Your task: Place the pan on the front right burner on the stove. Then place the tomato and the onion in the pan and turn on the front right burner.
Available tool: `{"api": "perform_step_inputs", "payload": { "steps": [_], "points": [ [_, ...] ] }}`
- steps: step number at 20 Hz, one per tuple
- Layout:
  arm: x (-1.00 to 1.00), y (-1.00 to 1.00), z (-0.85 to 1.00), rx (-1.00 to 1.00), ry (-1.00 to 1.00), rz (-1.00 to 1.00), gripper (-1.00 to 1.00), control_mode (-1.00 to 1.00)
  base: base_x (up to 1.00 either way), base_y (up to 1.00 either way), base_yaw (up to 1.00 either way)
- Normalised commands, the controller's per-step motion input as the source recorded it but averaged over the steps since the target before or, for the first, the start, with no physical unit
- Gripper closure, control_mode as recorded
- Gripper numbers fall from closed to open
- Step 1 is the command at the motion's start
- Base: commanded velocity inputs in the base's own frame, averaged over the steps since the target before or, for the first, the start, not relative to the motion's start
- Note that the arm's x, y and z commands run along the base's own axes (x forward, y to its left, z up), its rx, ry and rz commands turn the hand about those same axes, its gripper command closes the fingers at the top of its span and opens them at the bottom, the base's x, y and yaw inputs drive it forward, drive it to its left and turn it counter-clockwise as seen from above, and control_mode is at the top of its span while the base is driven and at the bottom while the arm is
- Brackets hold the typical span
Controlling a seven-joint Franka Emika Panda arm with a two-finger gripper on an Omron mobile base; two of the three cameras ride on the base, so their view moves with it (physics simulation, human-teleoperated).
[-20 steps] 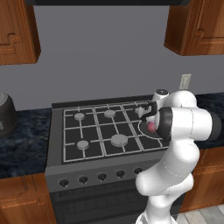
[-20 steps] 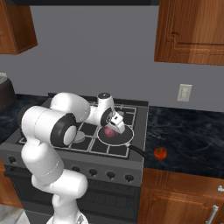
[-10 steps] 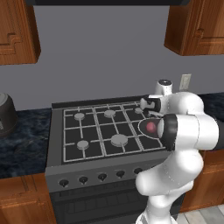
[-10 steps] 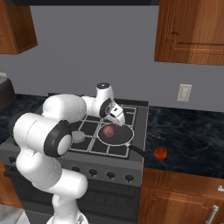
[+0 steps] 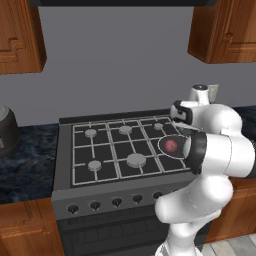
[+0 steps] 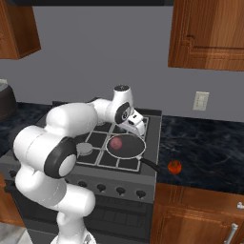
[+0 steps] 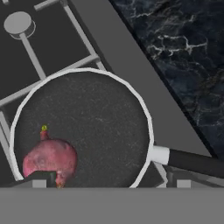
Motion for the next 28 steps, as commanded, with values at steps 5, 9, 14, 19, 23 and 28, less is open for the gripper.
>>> {"api": "perform_step_inputs", "payload": {
  "steps": [5, 9, 14, 19, 23, 28],
  "points": [
    [-0.05, -0.51, 0.0, 0.0, 0.14, 0.0, -1.0, -1.0, 0.0, 0.0, 0.0],
    [0.0, -0.44, 0.0, 0.0, 0.14, 0.0, -1.0, -1.0, 0.0, 0.0, 0.0],
    [0.0, -0.43, -0.07, 0.0, 0.09, 0.0, -1.0, -1.0, 0.0, 0.0, 0.0],
    [0.0, -0.48, -0.19, 0.05, 0.0, 0.0, -1.0, -1.0, 0.0, 0.0, 0.0],
    [-0.01, -0.51, -0.29, 0.06, 0.0, 0.0, -1.0, -1.0, 0.0, 0.0, 0.0],
    [0.0, -0.49, -0.27, 0.05, 0.0, 0.0, -1.0, -1.0, 0.0, 0.0, 0.0]
  ]
}}
